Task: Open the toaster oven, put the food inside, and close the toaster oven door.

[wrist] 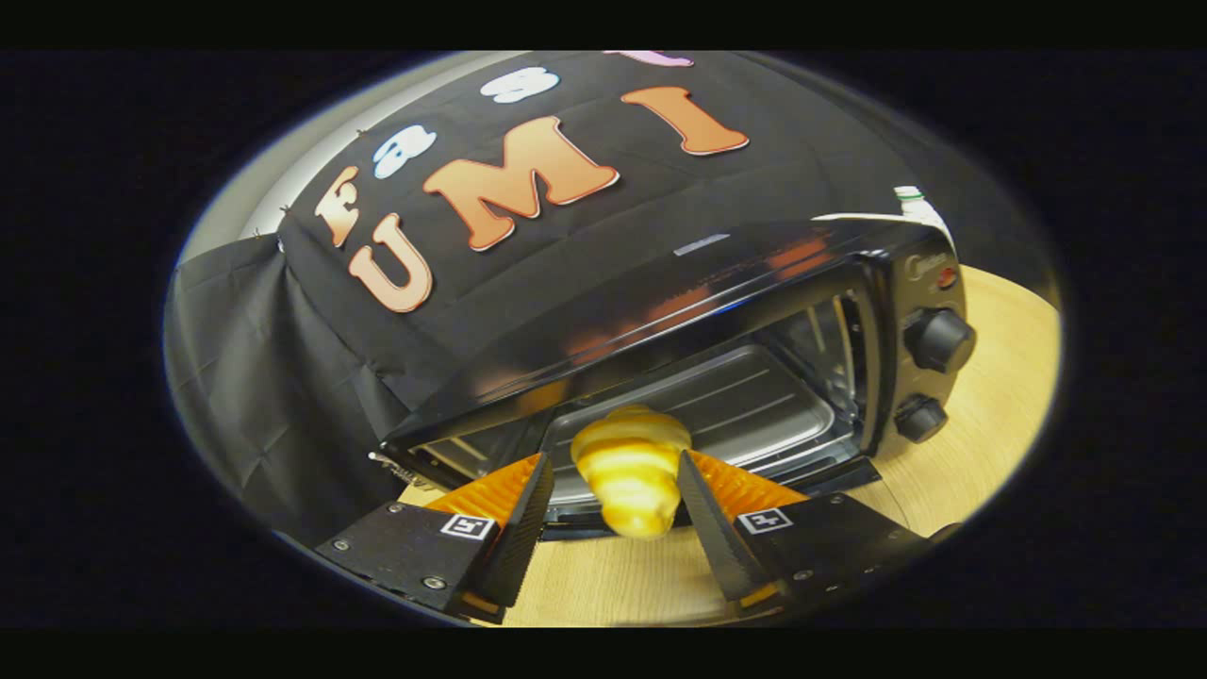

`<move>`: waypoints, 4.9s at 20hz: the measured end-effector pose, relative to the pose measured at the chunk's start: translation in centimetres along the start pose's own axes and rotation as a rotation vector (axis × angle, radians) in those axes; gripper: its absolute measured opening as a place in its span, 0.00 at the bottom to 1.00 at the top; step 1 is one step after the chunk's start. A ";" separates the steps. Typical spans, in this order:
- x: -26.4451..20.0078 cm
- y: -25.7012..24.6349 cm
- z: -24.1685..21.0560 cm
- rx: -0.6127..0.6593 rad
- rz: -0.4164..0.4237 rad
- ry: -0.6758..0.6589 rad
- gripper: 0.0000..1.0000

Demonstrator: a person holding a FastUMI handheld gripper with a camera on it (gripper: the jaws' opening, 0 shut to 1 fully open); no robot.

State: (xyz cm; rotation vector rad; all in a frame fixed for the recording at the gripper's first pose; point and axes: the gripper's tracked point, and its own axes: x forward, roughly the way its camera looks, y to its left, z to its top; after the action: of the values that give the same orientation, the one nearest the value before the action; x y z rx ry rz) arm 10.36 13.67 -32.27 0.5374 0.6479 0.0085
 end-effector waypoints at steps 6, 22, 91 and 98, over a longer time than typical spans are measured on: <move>-7.9 -1.1 -1.6 -0.025 0.000 -0.037 0.81; -14.0 -7.9 -12.2 -0.099 -0.088 0.216 0.83; -25.5 6.2 15.1 -0.482 0.047 -0.469 0.94; -30.1 6.5 17.3 -0.473 0.068 -0.530 0.94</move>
State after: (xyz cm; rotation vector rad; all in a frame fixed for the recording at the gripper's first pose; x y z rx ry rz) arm -2.83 5.96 -0.45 0.0898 0.0969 0.0791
